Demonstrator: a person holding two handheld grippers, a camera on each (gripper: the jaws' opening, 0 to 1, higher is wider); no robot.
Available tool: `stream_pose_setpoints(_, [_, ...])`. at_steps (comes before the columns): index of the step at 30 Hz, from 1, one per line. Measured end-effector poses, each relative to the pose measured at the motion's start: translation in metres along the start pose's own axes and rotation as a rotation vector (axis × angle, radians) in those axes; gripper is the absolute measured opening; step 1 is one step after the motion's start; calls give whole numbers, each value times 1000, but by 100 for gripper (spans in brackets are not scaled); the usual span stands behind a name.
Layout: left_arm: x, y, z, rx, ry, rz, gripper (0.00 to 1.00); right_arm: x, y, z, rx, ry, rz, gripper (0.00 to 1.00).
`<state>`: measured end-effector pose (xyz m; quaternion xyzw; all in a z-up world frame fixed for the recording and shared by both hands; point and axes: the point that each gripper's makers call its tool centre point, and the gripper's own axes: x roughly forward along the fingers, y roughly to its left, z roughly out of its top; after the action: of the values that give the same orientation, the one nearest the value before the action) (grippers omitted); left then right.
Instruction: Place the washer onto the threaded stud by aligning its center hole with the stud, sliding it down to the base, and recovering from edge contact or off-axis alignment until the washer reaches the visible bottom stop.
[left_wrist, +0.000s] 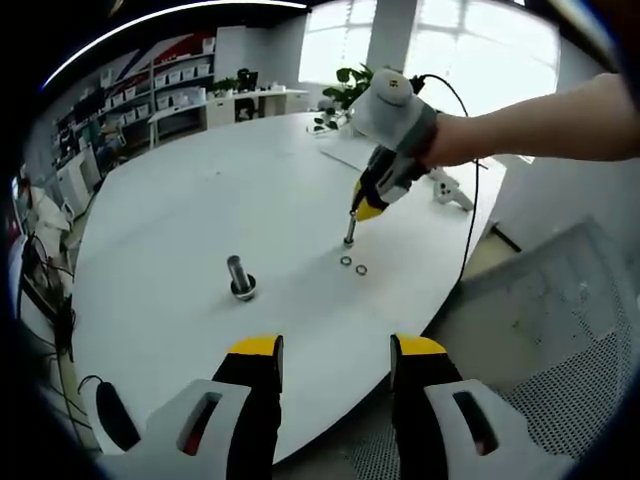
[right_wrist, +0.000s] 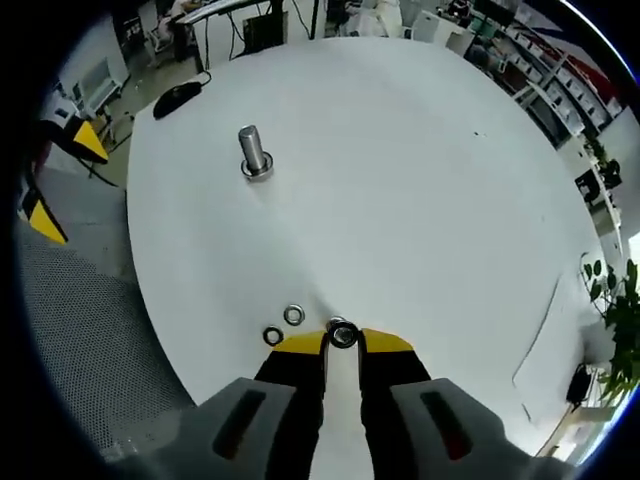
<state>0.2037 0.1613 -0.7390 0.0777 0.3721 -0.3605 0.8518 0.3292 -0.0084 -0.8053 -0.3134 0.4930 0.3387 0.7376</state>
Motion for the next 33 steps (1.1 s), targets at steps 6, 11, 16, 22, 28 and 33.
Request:
stream_pose_setpoints(6, [0,-1,0,1,-2,-3,41,2,-2,-2,-10,19,-2,14])
stream_pose_setpoints(11, [1,-1,0,1,2,-5,41,3,-3,-3,-3,20,3,14])
stream_pose_setpoints(16, [1,-1,-1,-1,6,-8,41,11,-4,-2,-5,34,11,14])
stream_pose_setpoints(22, [1,-1,-1,-2,6,-9,41,20,-4,-6,6,52,25,14])
stream_pose_setpoints(28, [2,0,-2,-8,8,-4,41,31,0,-10,7,72,40,14])
stream_pose_setpoints(33, [1,1,-3,-11,14,-2,41,41,-1,-14,16,84,55,14])
